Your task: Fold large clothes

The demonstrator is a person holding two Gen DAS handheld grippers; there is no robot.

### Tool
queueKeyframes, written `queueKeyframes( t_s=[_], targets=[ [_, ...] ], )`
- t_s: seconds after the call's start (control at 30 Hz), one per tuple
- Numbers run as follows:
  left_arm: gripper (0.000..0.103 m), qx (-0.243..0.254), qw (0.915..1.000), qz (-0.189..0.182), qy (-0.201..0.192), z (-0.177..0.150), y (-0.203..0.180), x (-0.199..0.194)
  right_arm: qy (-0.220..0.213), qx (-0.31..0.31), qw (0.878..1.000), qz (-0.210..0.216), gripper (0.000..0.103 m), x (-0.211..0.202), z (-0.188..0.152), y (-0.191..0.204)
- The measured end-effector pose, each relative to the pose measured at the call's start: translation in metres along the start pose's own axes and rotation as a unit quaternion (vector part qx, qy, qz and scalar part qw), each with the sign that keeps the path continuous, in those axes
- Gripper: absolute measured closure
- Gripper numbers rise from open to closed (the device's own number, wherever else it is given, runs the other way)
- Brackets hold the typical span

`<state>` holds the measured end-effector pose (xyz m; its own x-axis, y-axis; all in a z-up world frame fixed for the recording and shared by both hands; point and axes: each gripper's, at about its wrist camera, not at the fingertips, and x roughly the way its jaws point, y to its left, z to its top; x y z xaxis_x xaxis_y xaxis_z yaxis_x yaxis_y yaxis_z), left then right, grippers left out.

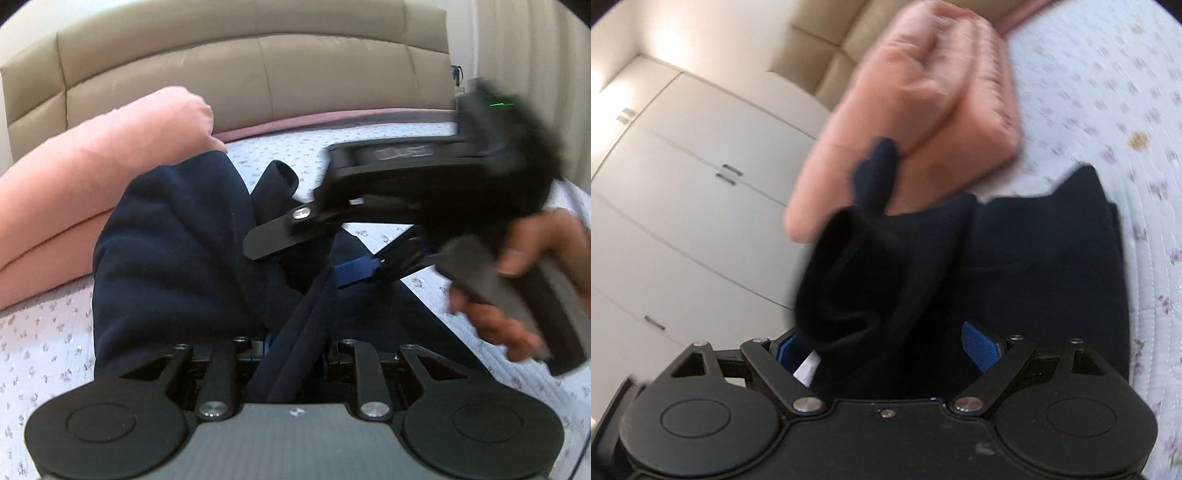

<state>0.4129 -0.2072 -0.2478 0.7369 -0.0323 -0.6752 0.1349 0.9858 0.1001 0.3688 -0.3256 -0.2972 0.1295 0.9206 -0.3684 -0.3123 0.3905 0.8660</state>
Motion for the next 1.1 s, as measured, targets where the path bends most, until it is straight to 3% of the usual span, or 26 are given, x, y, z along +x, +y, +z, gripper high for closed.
queueKeyframes(
  t_s=[0.13, 0.3, 0.33, 0.37, 0.43, 0.5, 0.6, 0.7, 0.8, 0.87, 0.93, 0.97, 1.0, 1.07, 1.1],
  targets=[
    [0.079, 0.04, 0.9992, 0.002, 0.0, -0.009, -0.005, -0.003, 0.019, 0.012, 0.998, 0.052, 0.0, 0.024, 0.011, 0.001],
    [0.079, 0.08, 0.9968, -0.001, -0.002, -0.027, -0.009, -0.012, 0.032, 0.023, 0.999, 0.022, 0.003, 0.058, 0.027, 0.02],
    [0.079, 0.084, 0.9965, 0.0, -0.004, -0.029, -0.009, -0.013, 0.017, 0.017, 1.0, 0.014, 0.04, 0.059, 0.026, 0.025],
    [0.077, 0.088, 0.996, 0.004, -0.008, -0.031, -0.009, -0.016, 0.001, 0.0, 1.0, -0.029, 0.081, 0.059, 0.025, 0.034],
    [0.069, 0.073, 0.9973, 0.004, -0.01, -0.03, -0.003, -0.026, -0.024, -0.036, 0.998, -0.044, 0.082, 0.056, 0.019, 0.052],
    [0.045, 0.042, 0.9988, -0.025, -0.01, -0.024, 0.006, -0.043, -0.046, -0.048, 0.997, -0.034, 0.083, 0.044, 0.015, 0.07],
    [0.02, 0.027, 0.9973, -0.062, -0.029, -0.017, 0.016, -0.085, -0.082, -0.078, 0.993, -0.024, 0.083, 0.011, 0.021, 0.093],
    [0.01, -0.009, 0.9934, -0.103, -0.05, -0.014, 0.037, -0.122, -0.103, -0.091, 0.99, -0.043, 0.083, -0.024, 0.029, 0.089],
    [0.01, -0.081, 0.9877, -0.116, -0.066, -0.017, 0.065, -0.135, -0.088, -0.038, 0.994, -0.057, 0.082, -0.047, 0.035, 0.049],
    [0.01, -0.109, 0.9862, -0.099, -0.074, -0.023, 0.079, -0.124, -0.056, -0.002, 0.996, -0.073, 0.075, -0.046, 0.035, 0.022],
    [0.021, -0.116, 0.99, -0.072, -0.036, -0.027, 0.087, -0.091, -0.042, 0.037, 0.994, -0.093, 0.063, -0.044, 0.031, -0.003],
    [0.032, -0.124, 0.9894, -0.074, -0.012, -0.032, 0.094, -0.072, -0.039, 0.059, 0.994, -0.087, 0.058, -0.044, 0.027, -0.013],
    [0.025, -0.147, 0.9848, -0.091, 0.016, -0.039, 0.103, -0.052, -0.041, 0.085, 0.993, -0.074, 0.055, -0.044, 0.024, -0.022],
    [0.019, -0.213, 0.966, -0.14, 0.044, -0.053, 0.125, -0.03, -0.027, 0.122, 0.991, -0.05, 0.029, -0.045, 0.015, -0.031],
    [0.018, -0.239, 0.9558, -0.162, 0.054, -0.06, 0.133, -0.025, -0.011, 0.128, 0.991, -0.04, 0.022, -0.047, 0.009, -0.03]
  ],
)
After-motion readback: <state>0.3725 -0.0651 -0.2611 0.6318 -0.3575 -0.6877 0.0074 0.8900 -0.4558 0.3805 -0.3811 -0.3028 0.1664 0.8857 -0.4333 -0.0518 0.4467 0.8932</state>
